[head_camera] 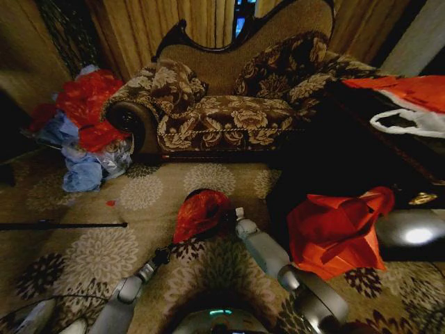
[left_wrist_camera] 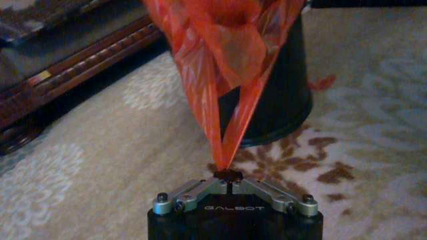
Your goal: Place a garbage bag over the trash bin.
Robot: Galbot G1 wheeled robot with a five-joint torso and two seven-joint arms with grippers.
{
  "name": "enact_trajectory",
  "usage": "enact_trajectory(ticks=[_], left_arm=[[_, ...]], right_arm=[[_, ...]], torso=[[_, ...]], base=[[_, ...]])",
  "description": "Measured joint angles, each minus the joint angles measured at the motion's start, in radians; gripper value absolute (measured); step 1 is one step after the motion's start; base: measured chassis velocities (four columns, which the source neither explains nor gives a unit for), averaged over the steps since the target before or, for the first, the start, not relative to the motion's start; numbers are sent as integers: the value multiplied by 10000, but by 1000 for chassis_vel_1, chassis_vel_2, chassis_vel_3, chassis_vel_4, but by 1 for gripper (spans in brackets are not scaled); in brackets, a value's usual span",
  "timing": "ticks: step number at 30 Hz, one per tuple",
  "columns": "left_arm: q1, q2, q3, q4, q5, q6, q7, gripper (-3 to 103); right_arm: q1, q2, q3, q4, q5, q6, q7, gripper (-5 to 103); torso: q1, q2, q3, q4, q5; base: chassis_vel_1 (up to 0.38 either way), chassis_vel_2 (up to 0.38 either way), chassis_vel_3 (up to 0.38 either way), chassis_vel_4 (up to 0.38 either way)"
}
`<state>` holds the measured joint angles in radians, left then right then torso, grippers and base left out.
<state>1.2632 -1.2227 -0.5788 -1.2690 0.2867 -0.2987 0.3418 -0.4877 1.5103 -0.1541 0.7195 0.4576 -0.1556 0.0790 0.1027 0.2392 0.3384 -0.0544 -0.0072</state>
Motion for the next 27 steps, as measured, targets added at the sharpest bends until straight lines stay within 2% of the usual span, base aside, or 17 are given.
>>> enact_trajectory(ticks=[4, 12, 18, 20, 22, 23, 24, 26, 27], left_arm=[[-132, -72, -37, 161, 27, 27, -453, 0], [-402, -248, -47, 654, 204, 164, -884, 0], [-287, -319, -51, 627, 198, 199, -1090, 0], [-134, -305, -46, 499, 99, 204, -1354, 0], [123, -227, -28, 183, -102, 221, -1728, 0], [123, -227, -28, 183, -102, 221, -1728, 0], [262, -188, -34, 4, -209, 221, -1889, 0], [534, -139, -118, -331, -422, 103, -2060, 11], [661, -128, -186, -503, -503, 27, -2117, 16]], right_arm=[[109, 158, 61, -117, -45, 100, -23, 0], [206, 294, 161, -377, -254, 192, -24, 0], [135, 141, 84, -127, -249, 92, 89, 0], [-12, -55, -130, 300, -63, -33, 382, -1], [-279, -453, -511, 1162, 463, -246, 804, 10], [-279, -453, -511, 1162, 463, -246, 804, 10], [-388, -635, -633, 1541, 683, -390, 968, 15], [-568, -963, -811, 2160, 978, -557, 1378, 26], [-645, -1084, -837, 2400, 1047, -584, 1564, 26]], torso=[[0, 0, 0, 0, 1], [-1, 0, 0, -1, 0], [0, 0, 0, -1, 0], [0, 0, 0, 2, 0], [0, -1, 0, 1, 3], [0, -1, 0, 1, 3], [0, 0, 0, 0, 2], [0, 0, 0, -1, 1], [0, 0, 0, 0, 1]], base=[[0, 0, 0, 0], [0, 0, 0, 0], [0, 0, 0, 0], [0, 0, 0, 0], [0, 0, 0, 0], [0, 0, 0, 0], [0, 0, 0, 0], [0, 0, 0, 0], [0, 0, 0, 0]])
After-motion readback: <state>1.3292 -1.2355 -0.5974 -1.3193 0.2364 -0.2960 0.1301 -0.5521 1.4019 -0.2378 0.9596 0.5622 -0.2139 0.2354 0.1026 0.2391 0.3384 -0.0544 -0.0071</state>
